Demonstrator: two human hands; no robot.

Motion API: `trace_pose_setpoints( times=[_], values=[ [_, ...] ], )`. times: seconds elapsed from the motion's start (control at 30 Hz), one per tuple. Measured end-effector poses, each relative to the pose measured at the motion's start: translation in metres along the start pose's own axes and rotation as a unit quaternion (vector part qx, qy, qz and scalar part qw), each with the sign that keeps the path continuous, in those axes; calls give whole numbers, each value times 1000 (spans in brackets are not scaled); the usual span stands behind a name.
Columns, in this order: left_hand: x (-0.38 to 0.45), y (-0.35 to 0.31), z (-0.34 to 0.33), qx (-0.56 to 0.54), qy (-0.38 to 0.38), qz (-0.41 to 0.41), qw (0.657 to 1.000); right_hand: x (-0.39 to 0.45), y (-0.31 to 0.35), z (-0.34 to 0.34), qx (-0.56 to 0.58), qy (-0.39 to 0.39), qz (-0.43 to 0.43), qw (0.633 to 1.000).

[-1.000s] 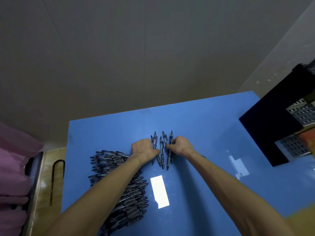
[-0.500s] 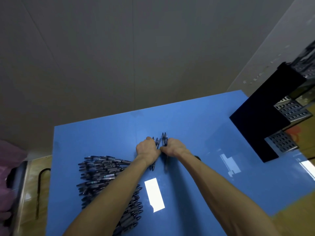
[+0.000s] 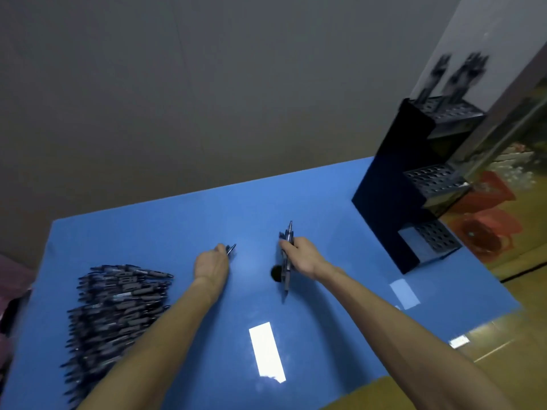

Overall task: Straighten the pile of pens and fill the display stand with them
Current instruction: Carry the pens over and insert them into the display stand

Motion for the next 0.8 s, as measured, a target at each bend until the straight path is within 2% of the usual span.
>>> trace_pose_setpoints(
  times=[0.17, 0.27, 0.33, 0.43, 0.53, 0.57, 0.7, 0.8],
  values=[
    [-33, -35, 8, -32, -18, 4, 999, -58, -39, 77, 10, -34, 31, 999],
    [-48, -75, 38, -205, -54, 20, 977, -97, -63, 134, 5, -84, 50, 995],
    [-60, -116, 74, -348, -45, 4, 936, -120, -74, 175, 0, -119, 69, 991],
    [-85, -187, 147, -539, -28, -82, 838, -147, -85, 236, 33, -159, 89, 983],
    [-117, -244, 221, -662, 21, -136, 737, -163, -89, 298, 9, -236, 114, 965],
    [-127, -258, 245, -682, 25, -151, 716, -166, -90, 317, -4, -260, 122, 958],
    [-148, -297, 309, -712, 29, -197, 673, -168, -99, 376, 24, -324, 131, 937],
    [-142, -314, 329, -719, 29, -198, 666, -162, -107, 398, 67, -311, 139, 938]
  ],
)
Point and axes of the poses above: each hand's wrist, its own x-axis towards the middle knuckle, its own z-axis out of the back of the hand, y = z × x, the point moved 5 cm from there along x, towards the middle knuckle, and after that the axes turned 9 degrees about z, right-handed, at the moved point
